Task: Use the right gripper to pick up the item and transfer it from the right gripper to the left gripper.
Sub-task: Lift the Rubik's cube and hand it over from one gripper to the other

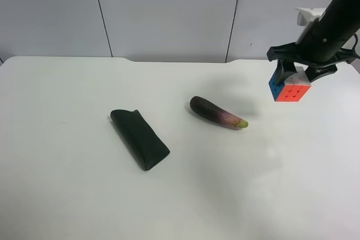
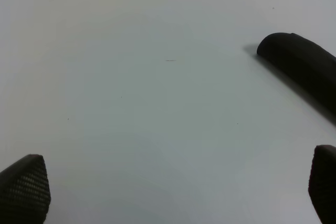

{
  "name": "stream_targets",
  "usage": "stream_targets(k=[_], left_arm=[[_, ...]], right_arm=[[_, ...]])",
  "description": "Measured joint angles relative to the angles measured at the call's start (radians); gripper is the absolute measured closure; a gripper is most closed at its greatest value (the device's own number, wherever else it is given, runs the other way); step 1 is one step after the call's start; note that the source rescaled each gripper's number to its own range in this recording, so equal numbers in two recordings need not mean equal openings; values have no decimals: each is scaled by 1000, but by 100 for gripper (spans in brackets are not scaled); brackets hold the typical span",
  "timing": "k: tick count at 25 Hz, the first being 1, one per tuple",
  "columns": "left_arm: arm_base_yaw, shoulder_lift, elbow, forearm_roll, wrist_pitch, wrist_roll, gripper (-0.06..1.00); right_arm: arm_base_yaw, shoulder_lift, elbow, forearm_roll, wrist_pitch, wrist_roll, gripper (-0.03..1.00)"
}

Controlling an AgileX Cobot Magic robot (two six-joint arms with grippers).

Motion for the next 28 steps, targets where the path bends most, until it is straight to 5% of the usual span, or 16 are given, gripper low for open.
stream_targets(k=[5,14,23,28], left_arm=[[0,0,0,0,0,0,-6],[0,0,0,0,0,1,-6],[0,0,0,-2,0,0,-6],[0,2,0,-39,0,1,-6]], right_arm=[[0,-89,0,30,26,-42,97],[23,-160,0,234,75,-218,97],[273,-162,0,244,74,-340,97],[420,-162,0,244,-1,-466,97]])
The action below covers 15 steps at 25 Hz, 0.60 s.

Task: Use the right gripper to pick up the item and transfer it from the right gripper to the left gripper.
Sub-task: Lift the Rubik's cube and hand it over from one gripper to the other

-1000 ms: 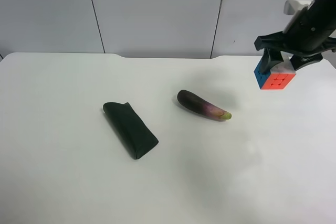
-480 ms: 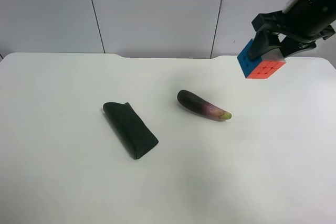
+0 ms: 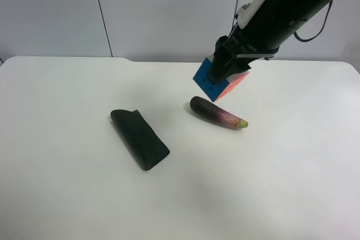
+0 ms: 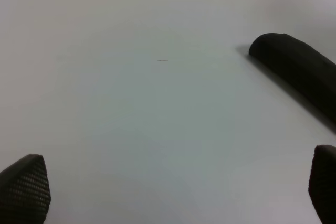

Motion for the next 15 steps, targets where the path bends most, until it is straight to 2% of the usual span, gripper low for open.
stream_targets(k=[5,8,11,15], left_arm=[[0,109,-15,-113,1,0,-6],[0,226,-46,-205,1,1,2],[0,353,-82,-279,5,6,12],[0,521,-136,-360,14,39,14]], right_arm=[[139,0,0,0,-92,-146,97],[216,0,0,0,-128,-230,97],[256,0,0,4,-149,-297,97],[261,0,0,10,-171,-350,97]])
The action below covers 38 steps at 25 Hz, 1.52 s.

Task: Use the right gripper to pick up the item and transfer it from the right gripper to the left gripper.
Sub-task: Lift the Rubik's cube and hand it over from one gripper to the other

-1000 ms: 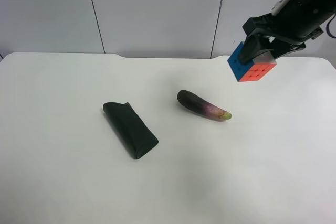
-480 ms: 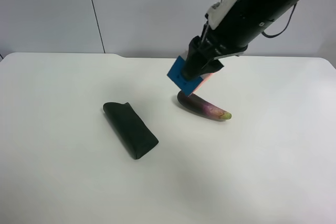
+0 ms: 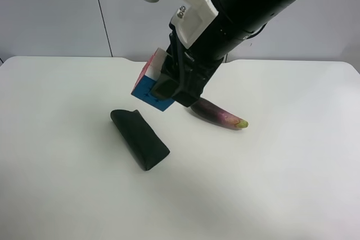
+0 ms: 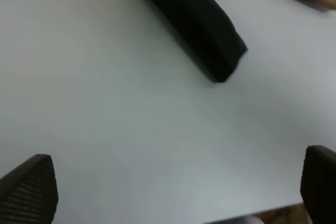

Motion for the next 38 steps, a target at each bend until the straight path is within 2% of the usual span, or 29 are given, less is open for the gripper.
stream_targets(k=[6,11,17,23,30,38], left_arm=[[0,243,-108,-155,0,115,15],[0,412,-202,-255,11,170,15],[0,572,-240,-372,17,249,17],[0,672,-244,-496,20,346,17],[0,700,-246,-543,21,393,17],[0,700,-247,-587,23,406,17]], right_arm=[[0,2,0,63,-2,-105,97],[6,24,0,115,-4,-175,97],[49,47,0,121,-14,-194,97],[90,52,0,124,-76,-195,97],[91,52,0,166,-160,-204,97],[91,52,0,275,-205,-300,97]])
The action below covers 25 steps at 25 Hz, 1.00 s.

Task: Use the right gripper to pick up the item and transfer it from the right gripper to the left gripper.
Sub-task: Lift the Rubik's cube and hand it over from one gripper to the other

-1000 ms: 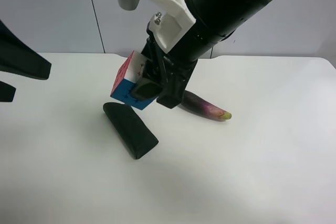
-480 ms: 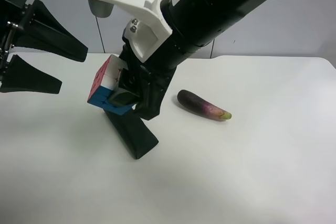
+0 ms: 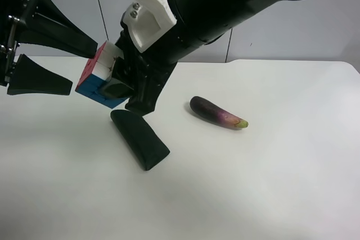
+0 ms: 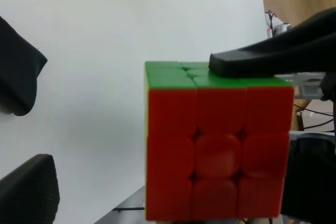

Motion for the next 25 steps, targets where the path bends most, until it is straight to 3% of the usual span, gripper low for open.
stream_targets(k=[10,25], left_arm=[[0,0,0,-9,5,1,17],[0,0,0,-14,30,-36,17]], right_arm=[[0,0,0,150,-22,-86,97],[0,0,0,232,-33,-162,97]])
